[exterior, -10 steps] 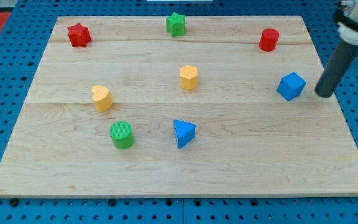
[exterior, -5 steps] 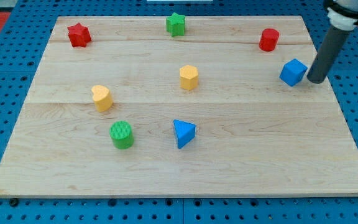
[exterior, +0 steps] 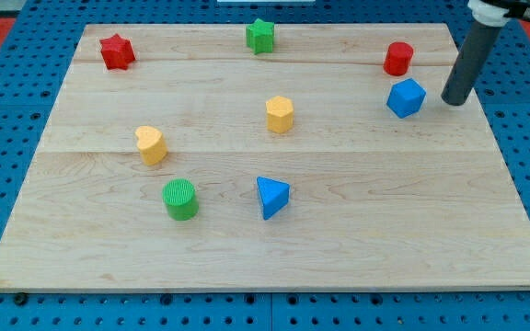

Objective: Push blue cube to the yellow hexagon

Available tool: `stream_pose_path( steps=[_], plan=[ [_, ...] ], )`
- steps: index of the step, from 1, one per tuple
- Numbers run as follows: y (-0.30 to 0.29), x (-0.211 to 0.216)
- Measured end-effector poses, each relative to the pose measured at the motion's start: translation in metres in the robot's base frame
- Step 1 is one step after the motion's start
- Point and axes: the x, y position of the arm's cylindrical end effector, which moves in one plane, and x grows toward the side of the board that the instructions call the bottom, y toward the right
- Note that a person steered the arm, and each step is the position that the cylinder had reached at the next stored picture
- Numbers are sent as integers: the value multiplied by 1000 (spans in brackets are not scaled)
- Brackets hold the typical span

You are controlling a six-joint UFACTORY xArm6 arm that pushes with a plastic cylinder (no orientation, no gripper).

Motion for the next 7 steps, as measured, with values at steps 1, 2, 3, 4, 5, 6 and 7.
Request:
stream_pose_path(
  steps=[1,2,3,4,5,6,7],
  plan=[
    [-73,24],
    [-139,46],
    [-105,20],
    [-98,4],
    [-131,29],
    [-175,41],
    [-157,21]
  ],
)
